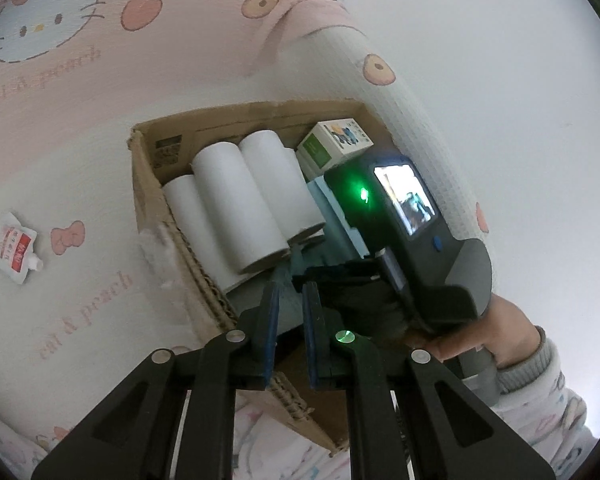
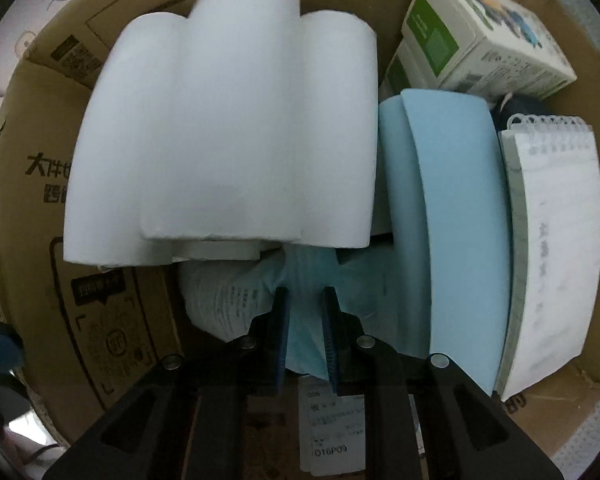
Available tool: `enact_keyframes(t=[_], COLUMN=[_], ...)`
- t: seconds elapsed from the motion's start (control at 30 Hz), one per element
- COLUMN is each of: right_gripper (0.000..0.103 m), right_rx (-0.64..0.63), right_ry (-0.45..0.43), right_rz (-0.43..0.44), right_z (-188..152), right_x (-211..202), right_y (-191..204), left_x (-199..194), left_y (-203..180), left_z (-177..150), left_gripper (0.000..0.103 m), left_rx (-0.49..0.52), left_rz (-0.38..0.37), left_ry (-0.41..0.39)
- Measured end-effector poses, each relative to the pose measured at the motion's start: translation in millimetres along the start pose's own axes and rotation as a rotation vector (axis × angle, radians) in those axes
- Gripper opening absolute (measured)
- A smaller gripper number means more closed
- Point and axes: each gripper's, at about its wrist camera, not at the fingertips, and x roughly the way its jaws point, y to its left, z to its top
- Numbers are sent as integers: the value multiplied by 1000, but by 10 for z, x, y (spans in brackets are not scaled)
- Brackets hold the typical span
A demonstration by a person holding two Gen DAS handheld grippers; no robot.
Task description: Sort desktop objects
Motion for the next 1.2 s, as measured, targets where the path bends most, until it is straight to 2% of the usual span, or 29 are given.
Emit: enact_keyframes(t=[0.1, 0.17, 0.27, 0.47, 0.67, 0.7, 0.77, 0.87, 0.93, 1.0, 1.03, 1.13, 1.2], right_gripper=[14, 15, 15, 15, 15, 15, 15, 15, 15, 15, 15, 15, 16], right_rx=[-25, -8, 23, 115, 203, 218, 247, 277, 293, 291, 289, 269, 255], right_ry=[-1, -10, -37, -139, -241, -246, -254, -253, -263, -268, -271, -278, -289], right_rz=[-20, -12, 14, 163, 216, 212, 206, 247, 257, 255, 253, 246, 244], right_z=[-32, -34, -75, -276, -503, -625, -655, -613, -632, -699, -655, -699, -699], right_x=[23, -28, -159, -615, -915, -928, -905, -958, -865, -839, -842, -809, -826], right_y=[23, -8, -83, -392, -687, -703, -762, -905, -818, -803, -828, -773, -761], left_x=[-13, 3, 31, 202, 575, 658, 784, 949, 1072, 1176, 1237, 1469, 1545], left_y=[-24, -81, -205, -359, -563, -590, -637, -681, -697, -677, -662, -566, -484], left_z=[4, 23, 35, 65, 64, 61, 45, 47, 58, 83, 101, 117, 117], left_gripper=[14, 26, 37, 39, 38, 38, 38, 38, 38, 24, 10, 3, 1], left_rx=[10, 39, 105, 125, 149, 145, 145, 148, 147, 132, 125, 87, 40], left_rz=[1, 22, 48, 49, 98, 108, 119, 150, 179, 217, 230, 320, 325], left_ry=[3, 8, 17, 78, 181, 202, 226, 247, 266, 280, 288, 360, 367])
